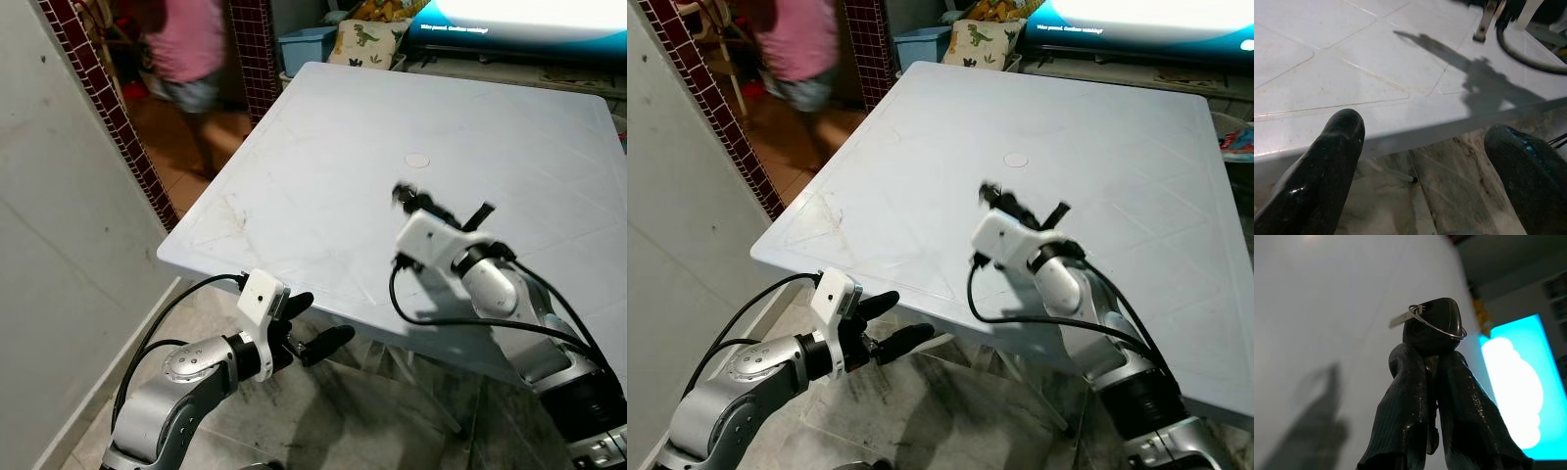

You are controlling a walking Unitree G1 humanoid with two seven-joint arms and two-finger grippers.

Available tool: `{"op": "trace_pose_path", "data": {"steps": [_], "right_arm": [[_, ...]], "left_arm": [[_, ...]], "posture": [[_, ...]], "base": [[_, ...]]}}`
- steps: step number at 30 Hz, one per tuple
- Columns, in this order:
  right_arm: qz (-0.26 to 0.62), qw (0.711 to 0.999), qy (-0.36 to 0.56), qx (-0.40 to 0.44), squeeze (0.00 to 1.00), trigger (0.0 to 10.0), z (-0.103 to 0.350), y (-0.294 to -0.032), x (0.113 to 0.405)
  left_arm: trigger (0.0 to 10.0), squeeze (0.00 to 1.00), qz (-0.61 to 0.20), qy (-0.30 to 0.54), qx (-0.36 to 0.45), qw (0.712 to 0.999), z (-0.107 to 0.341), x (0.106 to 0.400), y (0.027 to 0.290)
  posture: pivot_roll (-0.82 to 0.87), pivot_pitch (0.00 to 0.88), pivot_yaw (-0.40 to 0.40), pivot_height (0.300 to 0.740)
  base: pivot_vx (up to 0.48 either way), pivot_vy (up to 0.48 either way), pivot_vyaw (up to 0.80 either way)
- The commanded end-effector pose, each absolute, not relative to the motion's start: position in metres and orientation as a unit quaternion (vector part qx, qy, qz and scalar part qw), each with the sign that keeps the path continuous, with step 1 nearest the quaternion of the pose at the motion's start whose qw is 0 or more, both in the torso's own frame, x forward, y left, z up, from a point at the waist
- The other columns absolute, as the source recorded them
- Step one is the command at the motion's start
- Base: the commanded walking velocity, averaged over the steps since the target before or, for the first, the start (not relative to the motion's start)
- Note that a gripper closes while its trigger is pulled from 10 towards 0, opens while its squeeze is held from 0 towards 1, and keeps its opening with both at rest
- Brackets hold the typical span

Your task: Hang keys on a hook

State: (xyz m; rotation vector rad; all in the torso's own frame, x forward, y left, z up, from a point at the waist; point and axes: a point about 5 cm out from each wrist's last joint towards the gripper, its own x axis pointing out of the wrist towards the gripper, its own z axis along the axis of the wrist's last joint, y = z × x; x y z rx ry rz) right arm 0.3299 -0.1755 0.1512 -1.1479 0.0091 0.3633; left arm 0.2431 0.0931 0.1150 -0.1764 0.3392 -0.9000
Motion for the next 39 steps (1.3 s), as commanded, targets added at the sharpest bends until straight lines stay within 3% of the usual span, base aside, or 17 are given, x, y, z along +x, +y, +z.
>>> {"op": "trace_pose_path", "data": {"steps": [1,9,11,12,16,17,19,21,22,23,24,26,27,28,29,31,39], "right_arm": [[0.186,0.806,0.062,-0.559,0.00,0.0,0.145,-0.189,0.331],[0.207,0.778,0.101,-0.585,0.00,0.0,0.153,-0.208,0.334],[0.153,0.827,0.067,-0.537,0.00,0.0,0.171,-0.211,0.343],[0.134,0.870,0.069,-0.469,0.00,0.0,0.177,-0.213,0.346],[0.177,0.946,0.117,-0.246,0.00,0.0,0.167,-0.198,0.344],[0.177,0.946,0.117,-0.246,0.00,0.0,0.167,-0.198,0.344],[0.106,0.979,0.084,-0.155,0.00,0.0,0.180,-0.202,0.351],[0.058,0.986,0.065,-0.145,0.00,0.0,0.186,-0.209,0.354],[0.016,0.973,0.011,-0.229,0.00,0.0,0.200,-0.217,0.355],[0.016,0.973,0.011,-0.229,0.00,0.0,0.200,-0.217,0.355],[0.047,0.930,-0.036,-0.362,0.00,0.0,0.207,-0.209,0.352],[0.087,0.898,-0.050,-0.429,0.00,0.0,0.206,-0.201,0.349],[0.136,0.856,-0.063,-0.496,0.00,0.0,0.202,-0.190,0.345],[0.190,0.783,-0.060,-0.589,0.00,0.0,0.190,-0.183,0.339],[0.198,0.759,-0.051,-0.618,0.00,0.0,0.185,-0.184,0.337],[0.189,0.796,-0.033,-0.574,0.00,0.0,0.183,-0.189,0.337],[0.195,0.782,-0.004,-0.592,0.00,0.0,0.167,-0.197,0.336]], "left_arm": [[10.0,0.00,-0.431,0.160,-0.075,0.885,0.116,0.245,0.094],[10.0,0.00,-0.432,0.160,-0.074,0.884,0.116,0.246,0.092],[10.0,0.00,-0.432,0.160,-0.074,0.884,0.115,0.246,0.092],[10.0,0.00,-0.432,0.161,-0.074,0.884,0.115,0.246,0.092],[10.0,0.00,-0.433,0.160,-0.073,0.884,0.115,0.246,0.091],[10.0,0.00,-0.433,0.160,-0.073,0.884,0.115,0.246,0.091],[10.0,0.00,-0.432,0.159,-0.073,0.885,0.115,0.247,0.092],[10.0,0.00,-0.431,0.159,-0.073,0.885,0.115,0.247,0.092],[10.0,0.00,-0.430,0.158,-0.072,0.886,0.115,0.247,0.092],[10.0,0.00,-0.430,0.158,-0.072,0.886,0.115,0.247,0.092],[10.0,0.00,-0.430,0.158,-0.072,0.886,0.115,0.247,0.092],[10.0,0.00,-0.430,0.158,-0.071,0.886,0.115,0.247,0.092],[10.0,0.00,-0.430,0.158,-0.071,0.886,0.115,0.247,0.092],[10.0,0.00,-0.430,0.157,-0.071,0.886,0.115,0.248,0.092],[10.0,0.00,-0.430,0.157,-0.071,0.886,0.115,0.248,0.092],[10.0,0.00,-0.430,0.157,-0.070,0.886,0.115,0.249,0.091],[10.0,0.00,-0.430,0.157,-0.070,0.886,0.115,0.248,0.091]], "posture": [[0.00,0.063,0.078,0.740],[0.00,0.060,0.080,0.740],[-0.01,0.058,0.081,0.740],[-0.01,0.058,0.081,0.740],[-0.01,0.053,0.079,0.740],[-0.01,0.053,0.079,0.740],[0.00,0.054,0.079,0.740],[0.00,0.054,0.079,0.740],[0.00,0.054,0.079,0.740],[0.00,0.054,0.079,0.740],[0.00,0.054,0.079,0.740],[0.00,0.054,0.079,0.740],[-0.01,0.048,0.084,0.740],[-0.01,0.048,0.084,0.740],[-0.01,0.048,0.084,0.740],[-0.01,0.045,0.083,0.740],[-0.01,0.048,0.086,0.740]], "base": [[0.000,0.000,0.00],[0.000,0.000,0.00],[0.000,0.000,0.00],[0.000,0.000,0.00],[0.000,0.000,0.00],[0.000,0.000,0.00],[0.000,0.000,0.00],[0.000,0.000,0.00],[0.000,0.000,0.00],[0.000,0.000,0.00],[0.000,0.000,0.00],[0.000,0.000,0.00],[0.000,0.000,0.00],[0.000,0.000,0.00],[0.000,0.000,0.00],[0.000,0.000,0.00],[0.000,0.000,0.00]]}}
